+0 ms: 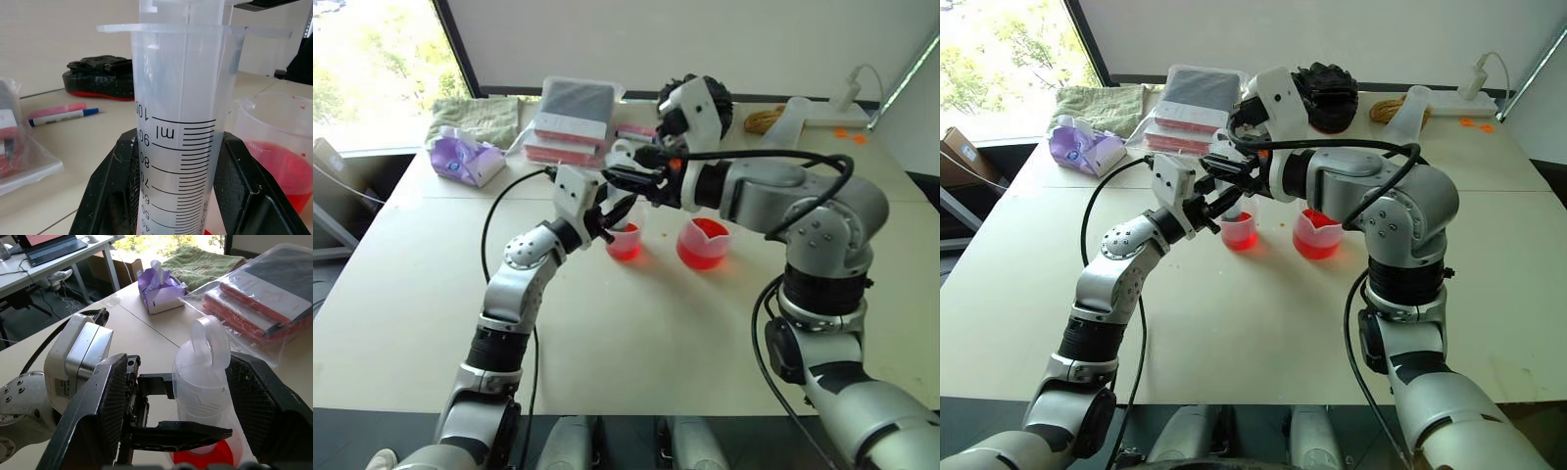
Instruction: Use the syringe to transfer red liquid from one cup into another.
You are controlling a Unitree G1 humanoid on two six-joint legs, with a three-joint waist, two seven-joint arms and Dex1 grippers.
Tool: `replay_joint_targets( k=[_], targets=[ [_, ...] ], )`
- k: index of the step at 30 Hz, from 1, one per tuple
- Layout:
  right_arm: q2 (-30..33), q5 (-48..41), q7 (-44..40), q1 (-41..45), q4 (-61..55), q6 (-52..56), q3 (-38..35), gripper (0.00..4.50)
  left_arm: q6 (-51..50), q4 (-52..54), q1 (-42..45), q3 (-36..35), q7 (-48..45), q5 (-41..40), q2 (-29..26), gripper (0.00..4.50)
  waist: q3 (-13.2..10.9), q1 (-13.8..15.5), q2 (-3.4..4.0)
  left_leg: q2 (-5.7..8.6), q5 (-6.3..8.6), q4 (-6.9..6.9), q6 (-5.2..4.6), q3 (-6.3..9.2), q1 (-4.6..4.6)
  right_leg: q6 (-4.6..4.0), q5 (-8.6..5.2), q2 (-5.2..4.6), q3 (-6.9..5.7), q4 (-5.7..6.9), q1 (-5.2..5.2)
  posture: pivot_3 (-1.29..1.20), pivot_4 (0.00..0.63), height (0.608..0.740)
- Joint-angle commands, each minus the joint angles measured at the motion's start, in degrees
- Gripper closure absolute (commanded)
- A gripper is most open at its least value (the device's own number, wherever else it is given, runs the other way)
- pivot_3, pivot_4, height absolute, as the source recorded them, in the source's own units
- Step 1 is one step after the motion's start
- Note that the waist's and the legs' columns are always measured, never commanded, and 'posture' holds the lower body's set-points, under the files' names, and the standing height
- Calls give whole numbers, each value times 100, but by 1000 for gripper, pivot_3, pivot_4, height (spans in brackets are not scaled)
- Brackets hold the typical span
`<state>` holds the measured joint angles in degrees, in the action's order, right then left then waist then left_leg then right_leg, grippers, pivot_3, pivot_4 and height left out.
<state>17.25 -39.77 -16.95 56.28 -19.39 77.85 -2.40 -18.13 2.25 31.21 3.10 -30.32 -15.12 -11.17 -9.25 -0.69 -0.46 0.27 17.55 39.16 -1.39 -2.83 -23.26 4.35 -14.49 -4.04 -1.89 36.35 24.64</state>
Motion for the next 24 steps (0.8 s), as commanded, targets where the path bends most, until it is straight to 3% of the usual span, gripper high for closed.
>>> replay_joint_targets(
  k=[1, 9, 19, 24],
  targets=[
    [176, -306, -270, -119, -179, 443, 13, 1288, 228, 485, 258, -181, 80, -147, 43, 2949, 0, 0, 0, 0, 0, 0, 0, 0, 0, 0, 0, 0, 0, 0, 0, 0, 150, 740],
    [1117, -664, -715, -62, -344, 730, -806, 1288, 162, 513, 270, -216, 104, -203, 51, 2949, -1, 9, 1, 2, 1, -2, 0, 1, -2, 0, 0, -6, -1, -2, 1, 0, 150, 740],
    [2373, -1560, -1490, -812, -958, 795, -1549, 1288, -236, 574, 390, -360, 144, -511, 42, 2949, -1, 10, 1, 2, 1, -5, -1, 1, -2, 0, 0, -7, -1, -8, 0, 0, 150, 740],
    [2588, -1627, -1431, -976, -930, 674, -1623, 1288, -492, 672, 509, -438, 168, -694, -40, 2949, -1, 3, 1, 2, 1, -5, -1, 1, -2, 0, 0, -7, -1, -8, 0, 0, 150, 740]
  ],
)
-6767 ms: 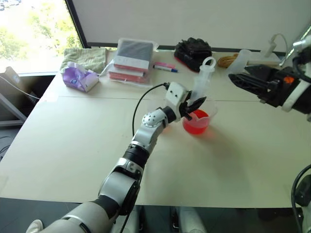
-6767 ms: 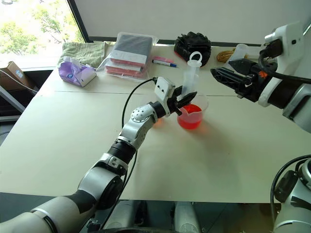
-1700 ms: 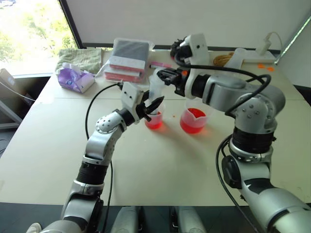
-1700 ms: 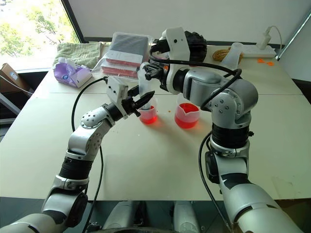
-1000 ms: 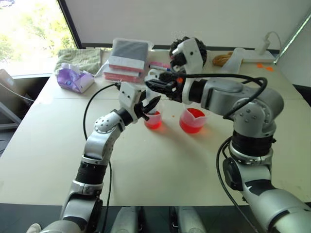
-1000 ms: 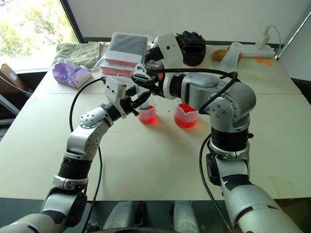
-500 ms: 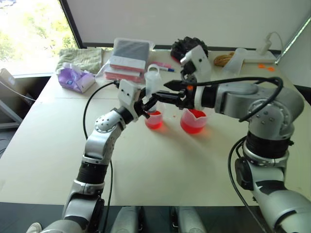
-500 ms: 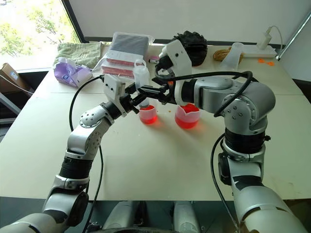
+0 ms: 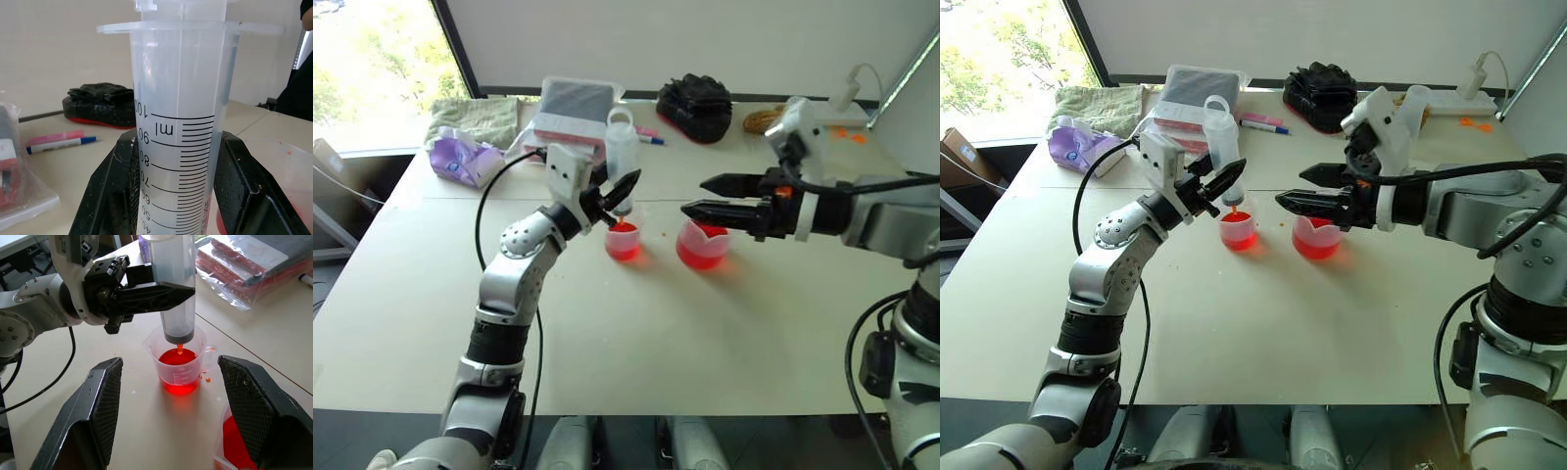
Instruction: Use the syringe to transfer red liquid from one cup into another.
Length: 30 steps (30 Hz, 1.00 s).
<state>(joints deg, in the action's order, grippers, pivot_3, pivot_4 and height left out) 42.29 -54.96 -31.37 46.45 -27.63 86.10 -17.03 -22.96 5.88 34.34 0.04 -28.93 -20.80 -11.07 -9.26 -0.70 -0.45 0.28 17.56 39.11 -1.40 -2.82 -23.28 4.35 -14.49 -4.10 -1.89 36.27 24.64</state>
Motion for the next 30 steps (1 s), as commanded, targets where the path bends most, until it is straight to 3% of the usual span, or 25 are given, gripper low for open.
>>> replay_joint_targets(
  k=[1, 4, 9, 12, 20, 26, 30],
  targets=[
    [94, -119, 25, -27, -112, -177, -165, 1288, -67, 301, 274, -171, 41, -164, -83, 2949, 0, 7, 0, 0, 0, 0, 0, 0, 0, 0, 0, 0, 0, 0, 0, 0, 150, 740],
    [107, -121, 73, -107, -112, -237, -164, 1288, -449, 267, 622, -387, 287, -383, -90, 2949, 0, 18, -1, 0, 0, 1, 0, 0, -1, 0, 0, 0, 0, 0, 0, 0, 150, 740],
    [63, -102, 144, -184, -91, -387, -80, 1288, -772, -462, 1914, -1009, 1181, -515, -21, 2949, -1, 94, -2, 3, 0, 6, 0, 0, -4, 1, 0, 1, 0, -2, 0, 0, 150, 740],
    [18, -67, 190, -207, -49, -507, 10, 1288, -1721, -923, 2662, -1326, 1725, -644, -205, 2949, -1, 115, -2, 3, 1, 5, -2, -1, -4, 1, 0, 4, -1, -2, -1, 0, 150, 740],
    [2, -119, 212, -270, 9, -681, 121, 1288, -3987, -1814, 3637, -1916, 2730, -696, -859, 2949, -4, 122, -7, 3, -1, 8, 0, 0, -3, 3, 1, 14, -2, 4, -1, 0, 150, 740],
    [50, -93, 141, -307, 91, -790, 258, 1288, -5714, -2044, 3802, -1982, 2471, -859, -1639, 2949, -4, 110, -7, 1, -20, 6, 32, 0, -2, 3, 1, 21, -1, 4, 0, 0, 150, 740],
    [98, -49, 58, -280, 198, -888, 371, 1288, -6902, -1823, 3607, -1164, 1756, -1265, -2382, 2949, -5, 107, -8, 1, -27, 6, 45, 1, -1, 3, 1, 21, 0, 6, 0, 0, 150, 740]
  ],
)
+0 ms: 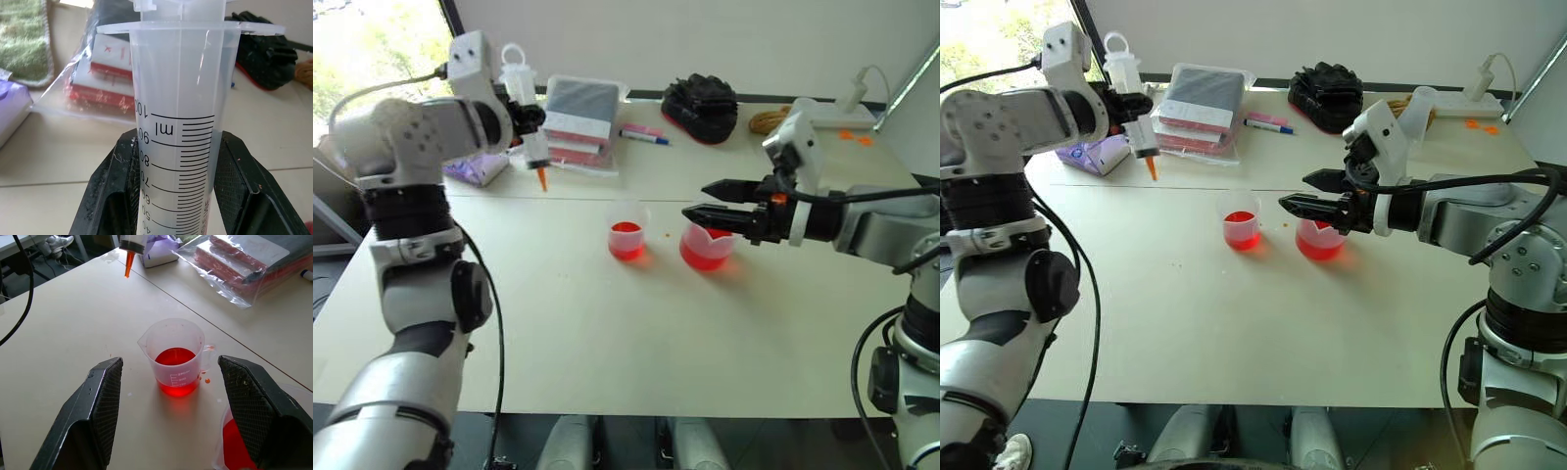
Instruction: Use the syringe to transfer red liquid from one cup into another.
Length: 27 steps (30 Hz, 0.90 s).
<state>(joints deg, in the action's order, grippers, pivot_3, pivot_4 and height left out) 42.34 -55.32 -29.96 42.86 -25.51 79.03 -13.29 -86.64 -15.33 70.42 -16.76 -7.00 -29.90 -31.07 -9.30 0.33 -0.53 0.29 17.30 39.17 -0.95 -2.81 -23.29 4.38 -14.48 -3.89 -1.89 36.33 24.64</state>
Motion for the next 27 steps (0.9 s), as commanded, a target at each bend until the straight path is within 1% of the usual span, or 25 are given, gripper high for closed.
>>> replay_joint_targets(
  k=[1, 2, 4, 5, 8, 9, 11, 15, 18, 20, 23, 27],
  targets=[
    [108, 7, -103, 81, 13, -210, 25, 1288, -576, 272, -83, 903, -603, -553, -613, 2949, 0, 5, 0, 0, -1, 0, 2, 1, -1, 0, 0, 0, 0, 0, 0, 0, 150, 740],
    [116, 19, -113, 90, 34, -230, 51, 1288, -586, 237, -127, 1190, -736, -705, -794, 2949, 0, 10, 0, 0, -1, 0, 2, 1, 1, 0, 0, -1, 0, 1, 0, 0, 150, 740],
    [125, 53, -135, 100, 93, -299, 108, 1288, -586, -7, -166, 1668, -699, -924, -957, 2949, 0, 24, 0, 0, -2, 0, 5, 2, 1, -1, 0, -5, 1, 0, 0, 0, 150, 740],
    [126, 67, -145, 98, 112, -330, 135, 1288, -586, -99, -143, 2074, -798, -1083, -1092, 2949, 0, 31, 0, 1, -1, 0, 5, 2, 2, -1, -1, -13, 1, 1, 0, 0, 150, 740],
    [133, 117, -157, 82, 131, -410, 203, 1288, -586, -607, 69, 2780, -771, -1302, -1116, 2949, 0, 27, 0, 4, -1, -1, 6, 3, 0, -2, -1, -21, 1, 1, 2, 0, 150, 740],
    [141, 135, -158, 77, 132, -434, 211, 1288, -586, -694, 109, 2711, -661, -1263, -1005, 2949, 0, 22, 0, 4, -1, -1, 5, 3, -1, -2, -1, -22, 1, 0, 3, 0, 150, 740],
    [178, 157, -148, 67, 139, -450, 204, 1288, -586, -1123, 324, 3094, -743, -1485, -942, 2949, -1, 26, -2, 4, 0, -2, 5, 3, -8, -2, -1, -23, 2, 1, 13, 0, 150, 740],
    [256, 121, -88, 11, 96, -418, 110, 1288, -586, -2192, 740, 2614, -33, -950, -226, 2949, -1, 38, -2, 6, 1, -3, 2, 1, -14, -2, -1, -24, 2, 0, 17, 0, 150, 740],
    [286, 50, -17, -43, 30, -350, 13, 1288, -586, -2981, 1086, 2478, 204, -785, 178, 2949, -1, 37, -2, 8, 11, -2, -16, 0, -14, -1, 0, -24, 2, 0, 17, 0, 150, 740],
    [316, 12, 35, -80, -9, -308, -44, 1288, -586, -3570, 1315, 2339, 576, -512, 513, 2949, -1, 38, -3, 8, 10, -2, -15, -1, -13, -1, 0, -22, 1, 2, 18, 0, 150, 740],
    [344, -59, 107, -122, -70, -253, -121, 1288, -586, -4183, 1524, 1628, 1188, -78, 861, 2949, -2, 21, -4, 9, 10, -2, -16, -5, -13, 0, 0, -20, 1, 4, 18, 0, 150, 740],
    [363, -136, 206, -163, -129, -200, -191, 1288, -586, -4563, 1574, 883, 1677, 276, 1094, 2949, -2, 14, -4, 9, 8, -2, -13, -6, -11, 0, 0, -16, 2, 13, 22, 0, 150, 740]
  ],
)
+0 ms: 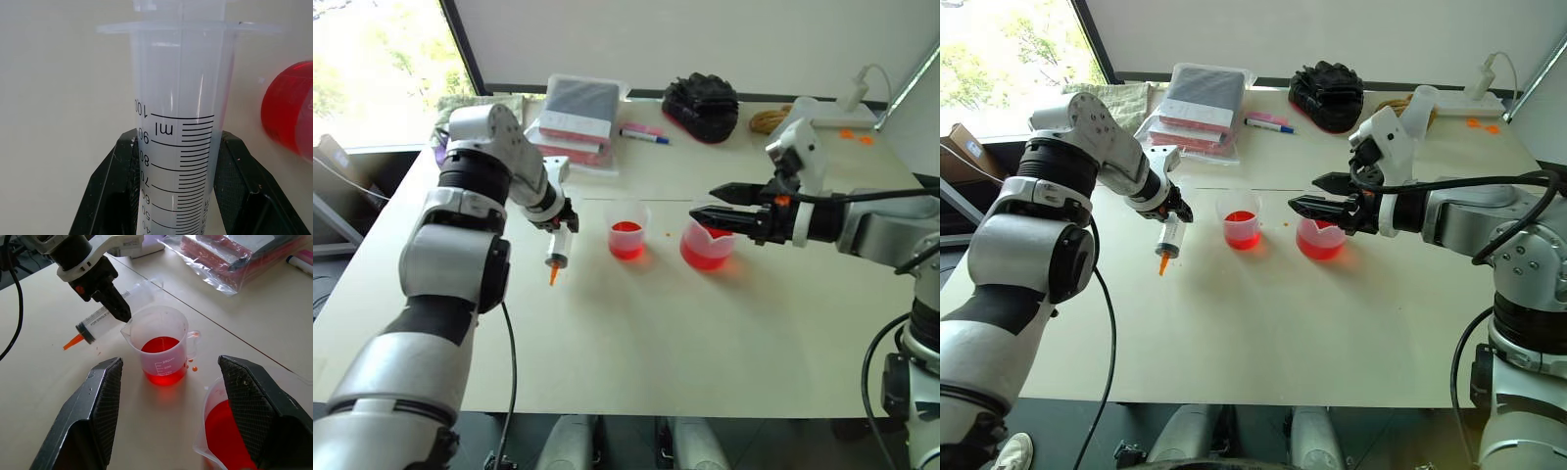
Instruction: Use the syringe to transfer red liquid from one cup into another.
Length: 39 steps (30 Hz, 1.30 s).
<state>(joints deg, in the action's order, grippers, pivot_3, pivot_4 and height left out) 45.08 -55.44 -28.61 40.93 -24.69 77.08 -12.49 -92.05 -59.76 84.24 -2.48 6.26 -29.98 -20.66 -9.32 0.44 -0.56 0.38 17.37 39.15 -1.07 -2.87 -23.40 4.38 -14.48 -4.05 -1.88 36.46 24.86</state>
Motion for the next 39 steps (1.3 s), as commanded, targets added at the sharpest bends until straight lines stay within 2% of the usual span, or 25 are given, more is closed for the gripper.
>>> replay_joint_targets(
  k=[1, 9, 17, 19, 25, 32, 39],
  targets=[
    [91, -144, 92, 20, -227, 5, -286, 1288, -45, -136, 178, -711, 450, 364, 103, 2949, 0, 12, 0, 0, -1, 0, 2, 0, 0, 0, 0, 0, 0, 2, 0, 0, 150, 740],
    [82, -258, 230, -29, -267, 28, -342, 1288, -45, 81, 31, -2151, 1455, 1107, 530, 2949, 0, 35, -1, 5, -10, 4, 19, 0, 0, 3, 1, -5, 0, 6, 0, 0, 150, 740],
    [80, -357, 341, -43, -287, 13, -352, 1288, -45, 539, -199, -2925, 1998, 1651, 934, 2949, 0, 30, -1, 5, -16, 4, 32, 0, 3, 3, 2, -5, 0, 19, 4, 0, 150, 740],
    [89, -377, 355, -45, -289, 15, -355, 1220, -45, 631, -224, -3017, 2052, 1744, 1010, 1975, 0, 30, -1, 5, -18, 4, 35, 0, 3, 3, 2, -5, 0, 23, 7, 0, 150, 740],
    [121, -451, 404, -54, -289, 16, -366, 1220, -45, 721, -327, -3260, 2250, 2043, 1174, 18, 0, 32, -1, 8, -20, 4, 38, -1, 4, 3, 2, -7, 0, 49, 9, 0, 150, 740],
    [168, -524, 452, -68, -279, 4, -369, 1220, -45, 773, -301, -3283, 2162, 2099, 1185, 18, 0, 31, -1, 8, -21, 4, 40, -1, 4, 3, 2, -7, 1, 55, 12, 0, 150, 740],
    [272, -543, 378, -67, -235, -37, -349, 1220, -45, 1107, -273, -2811, 1634, 1900, 917, 18, 0, 25, -1, 9, -22, 4, 43, -3, 4, 3, 2, -7, 1, 57, 16, 0, 150, 740]
  ],
)
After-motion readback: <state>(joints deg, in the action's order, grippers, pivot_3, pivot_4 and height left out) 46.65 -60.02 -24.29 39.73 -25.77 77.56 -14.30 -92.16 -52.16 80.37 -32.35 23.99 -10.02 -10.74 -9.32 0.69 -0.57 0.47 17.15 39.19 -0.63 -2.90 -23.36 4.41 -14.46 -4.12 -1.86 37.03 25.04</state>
